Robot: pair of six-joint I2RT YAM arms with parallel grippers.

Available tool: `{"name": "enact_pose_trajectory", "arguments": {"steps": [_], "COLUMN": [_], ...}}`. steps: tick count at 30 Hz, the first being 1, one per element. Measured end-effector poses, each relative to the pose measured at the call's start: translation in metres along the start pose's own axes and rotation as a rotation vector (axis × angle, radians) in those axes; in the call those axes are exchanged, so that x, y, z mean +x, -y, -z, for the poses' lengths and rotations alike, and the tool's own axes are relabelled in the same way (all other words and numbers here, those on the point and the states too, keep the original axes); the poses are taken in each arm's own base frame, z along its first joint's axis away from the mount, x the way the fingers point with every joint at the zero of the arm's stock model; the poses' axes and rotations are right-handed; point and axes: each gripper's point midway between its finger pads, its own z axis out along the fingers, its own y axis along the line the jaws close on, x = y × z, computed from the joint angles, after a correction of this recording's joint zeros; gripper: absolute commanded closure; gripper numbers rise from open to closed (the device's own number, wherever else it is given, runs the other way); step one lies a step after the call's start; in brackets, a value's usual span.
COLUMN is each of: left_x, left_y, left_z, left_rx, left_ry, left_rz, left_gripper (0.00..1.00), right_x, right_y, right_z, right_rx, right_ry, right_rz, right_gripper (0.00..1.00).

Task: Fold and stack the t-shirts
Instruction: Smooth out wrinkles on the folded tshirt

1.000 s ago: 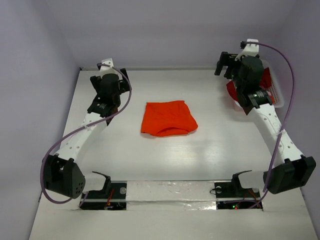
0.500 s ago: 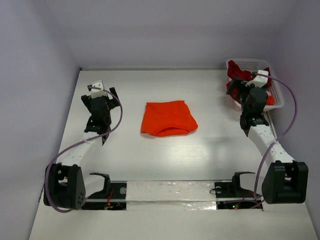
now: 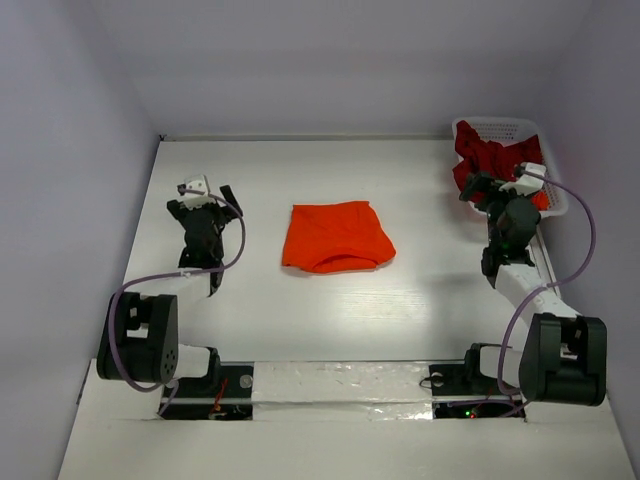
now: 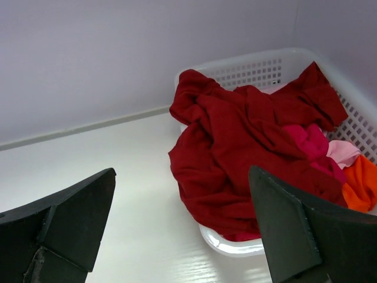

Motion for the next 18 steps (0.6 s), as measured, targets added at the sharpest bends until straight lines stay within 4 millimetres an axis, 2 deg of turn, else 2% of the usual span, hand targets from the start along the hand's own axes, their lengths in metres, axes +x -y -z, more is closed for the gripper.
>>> {"name": "enact_pose_trajectory", "arguments": {"steps": [4, 7, 12, 15, 18], "left_x": [0.006, 0.0, -0.009, 0.003, 0.032], "left_y": [0.005, 0.005, -0.003, -0.009, -0.018], "left_z": [-0.002, -0.001, 0.02, 0.036, 0.05], "left_rx": [0.031, 0.037, 0.045, 0.055, 0.064], "left_ry": [-0.01, 0.013, 0.087, 0.102, 0.057], "left_rz": [-0.027, -0.039, -0.056, -0.073, -0.104], "left_gripper": [0.01, 0.01, 0.01, 0.01, 0.01], "right_x": [0.016, 0.028, 0.031, 0.03, 0.03], "right_y": [0.004, 0.006, 0.006, 0.006, 0.005], "right_z": [0.004, 0.007, 0.003, 0.003, 0.003], "right_rx": [0.005, 0.008, 0.005, 0.004, 0.004], "right_ry": [0.003, -0.009, -0.003, 0.0, 0.003], "right_rz": [-0.005, -0.003, -0.004, -0.004, -0.004], "right_gripper": [0.0, 0.0, 0.0, 0.0, 0.0]}}
